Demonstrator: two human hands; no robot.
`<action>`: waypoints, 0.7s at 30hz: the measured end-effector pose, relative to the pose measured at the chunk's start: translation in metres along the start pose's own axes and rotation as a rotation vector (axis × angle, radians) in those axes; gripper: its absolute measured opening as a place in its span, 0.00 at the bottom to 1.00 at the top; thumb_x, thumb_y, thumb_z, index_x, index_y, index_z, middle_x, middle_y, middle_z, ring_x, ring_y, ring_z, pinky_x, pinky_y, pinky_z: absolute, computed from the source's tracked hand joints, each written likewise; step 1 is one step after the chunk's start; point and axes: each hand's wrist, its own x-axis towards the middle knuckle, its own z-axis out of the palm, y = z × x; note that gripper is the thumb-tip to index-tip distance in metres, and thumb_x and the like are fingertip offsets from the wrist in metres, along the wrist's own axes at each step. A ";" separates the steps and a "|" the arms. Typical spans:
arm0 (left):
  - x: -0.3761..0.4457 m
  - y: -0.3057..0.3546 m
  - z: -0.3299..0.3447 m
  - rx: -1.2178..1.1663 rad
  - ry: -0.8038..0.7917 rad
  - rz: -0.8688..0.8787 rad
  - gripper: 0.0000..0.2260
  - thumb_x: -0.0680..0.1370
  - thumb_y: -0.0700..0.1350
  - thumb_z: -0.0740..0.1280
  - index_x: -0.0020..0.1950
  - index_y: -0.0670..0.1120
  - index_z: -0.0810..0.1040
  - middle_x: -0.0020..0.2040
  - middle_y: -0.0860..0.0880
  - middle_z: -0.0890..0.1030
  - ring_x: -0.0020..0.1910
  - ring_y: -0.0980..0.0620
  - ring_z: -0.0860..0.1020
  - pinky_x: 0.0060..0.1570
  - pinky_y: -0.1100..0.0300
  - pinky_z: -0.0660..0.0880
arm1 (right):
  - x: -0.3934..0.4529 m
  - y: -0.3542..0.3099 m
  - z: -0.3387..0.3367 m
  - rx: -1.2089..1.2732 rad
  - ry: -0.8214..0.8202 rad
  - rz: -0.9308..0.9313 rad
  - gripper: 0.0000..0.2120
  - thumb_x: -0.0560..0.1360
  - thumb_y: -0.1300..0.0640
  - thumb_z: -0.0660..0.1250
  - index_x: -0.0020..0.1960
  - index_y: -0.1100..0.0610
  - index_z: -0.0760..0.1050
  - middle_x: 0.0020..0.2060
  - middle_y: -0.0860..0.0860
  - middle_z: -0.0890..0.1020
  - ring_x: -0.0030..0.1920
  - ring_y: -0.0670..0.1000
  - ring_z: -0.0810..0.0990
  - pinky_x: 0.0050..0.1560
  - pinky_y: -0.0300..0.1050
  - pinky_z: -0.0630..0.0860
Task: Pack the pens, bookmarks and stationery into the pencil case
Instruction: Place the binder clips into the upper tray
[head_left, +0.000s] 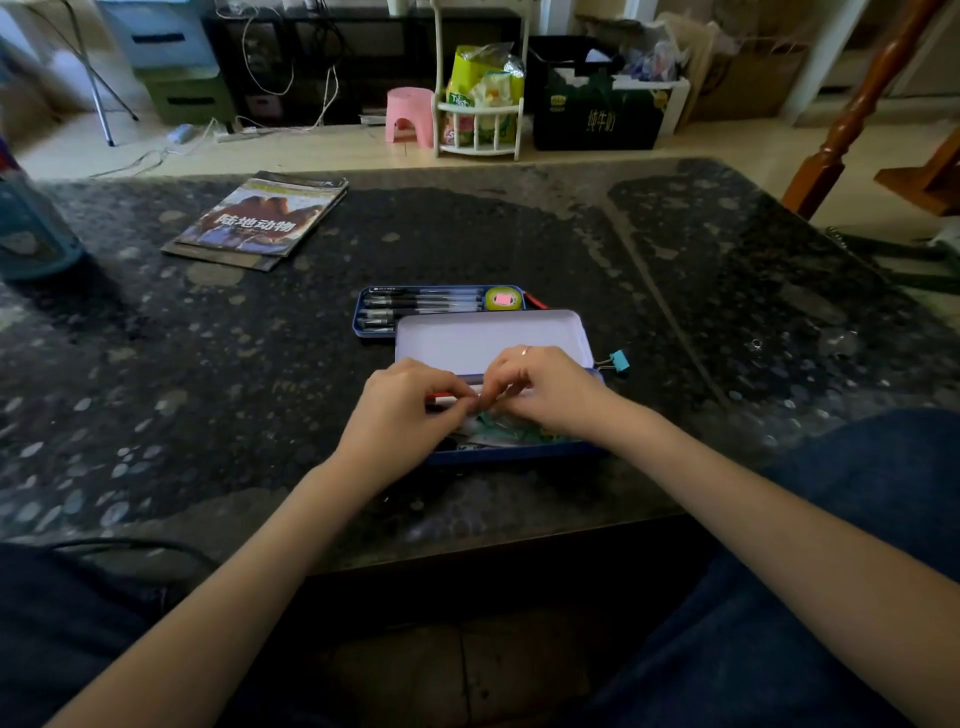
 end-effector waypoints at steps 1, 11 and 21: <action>-0.001 0.001 0.002 0.020 -0.015 0.020 0.04 0.71 0.45 0.71 0.43 0.53 0.84 0.34 0.62 0.77 0.42 0.56 0.76 0.46 0.54 0.74 | 0.000 0.000 0.000 -0.031 -0.004 -0.003 0.05 0.70 0.63 0.74 0.43 0.55 0.84 0.41 0.48 0.78 0.44 0.47 0.77 0.44 0.36 0.73; -0.005 -0.001 0.006 0.087 -0.137 0.149 0.07 0.73 0.47 0.69 0.50 0.53 0.83 0.49 0.56 0.83 0.53 0.56 0.78 0.55 0.49 0.74 | -0.002 0.009 -0.034 -0.067 0.363 0.179 0.07 0.74 0.64 0.68 0.47 0.52 0.78 0.41 0.43 0.79 0.40 0.38 0.76 0.40 0.26 0.67; -0.007 0.002 0.007 0.172 -0.150 0.141 0.09 0.75 0.52 0.66 0.53 0.55 0.82 0.50 0.57 0.83 0.55 0.58 0.76 0.55 0.55 0.70 | -0.010 0.040 -0.051 -0.535 0.191 0.689 0.22 0.76 0.69 0.60 0.67 0.54 0.74 0.60 0.56 0.79 0.56 0.57 0.79 0.55 0.51 0.77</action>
